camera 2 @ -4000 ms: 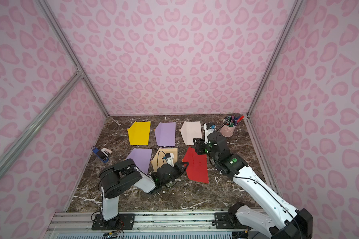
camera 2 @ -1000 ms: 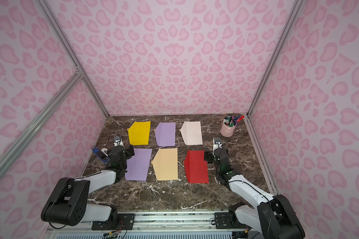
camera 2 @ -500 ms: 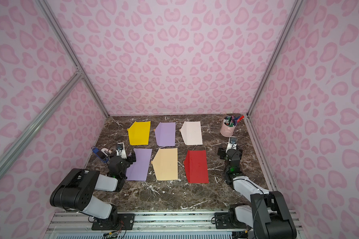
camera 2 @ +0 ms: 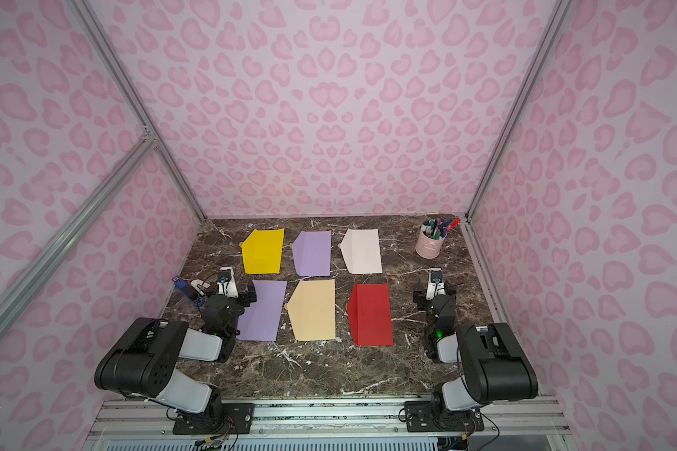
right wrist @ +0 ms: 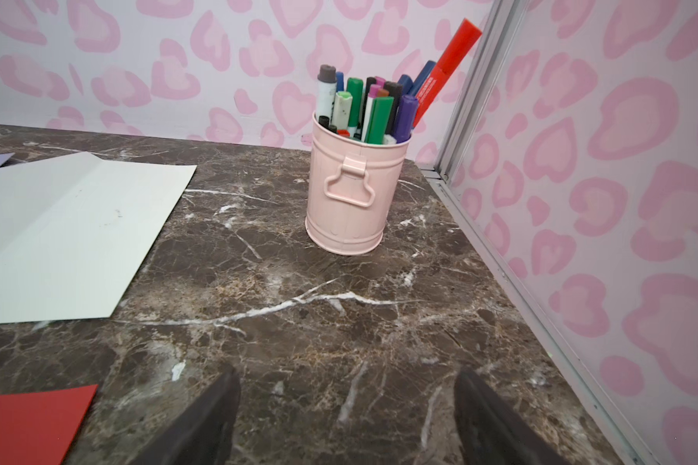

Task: Open the envelope
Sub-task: Reset both arms

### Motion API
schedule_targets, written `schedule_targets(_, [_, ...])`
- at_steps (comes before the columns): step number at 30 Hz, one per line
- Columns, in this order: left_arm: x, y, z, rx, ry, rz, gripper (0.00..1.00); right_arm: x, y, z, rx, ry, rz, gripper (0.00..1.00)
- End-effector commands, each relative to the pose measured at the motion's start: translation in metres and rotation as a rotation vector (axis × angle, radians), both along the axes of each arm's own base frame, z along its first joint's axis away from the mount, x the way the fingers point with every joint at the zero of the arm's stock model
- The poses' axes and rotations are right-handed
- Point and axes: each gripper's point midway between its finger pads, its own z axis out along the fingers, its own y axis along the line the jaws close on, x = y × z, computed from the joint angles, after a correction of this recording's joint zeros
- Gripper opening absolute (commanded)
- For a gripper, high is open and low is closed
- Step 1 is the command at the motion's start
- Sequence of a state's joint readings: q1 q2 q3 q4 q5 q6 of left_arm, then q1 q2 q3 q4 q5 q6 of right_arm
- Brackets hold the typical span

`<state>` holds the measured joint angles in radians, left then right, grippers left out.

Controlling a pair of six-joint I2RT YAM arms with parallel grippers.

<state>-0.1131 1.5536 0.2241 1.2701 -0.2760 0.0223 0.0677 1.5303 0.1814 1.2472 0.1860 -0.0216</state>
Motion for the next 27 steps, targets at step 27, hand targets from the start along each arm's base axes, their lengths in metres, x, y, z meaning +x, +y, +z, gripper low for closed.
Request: schedule_targets(27, [0.0040,-0.0011,0.0073,-0.004,-0.026,-0.011,0.96,0.0157,0.0014,0.0171,0.065,-0.051,0.063,1.00])
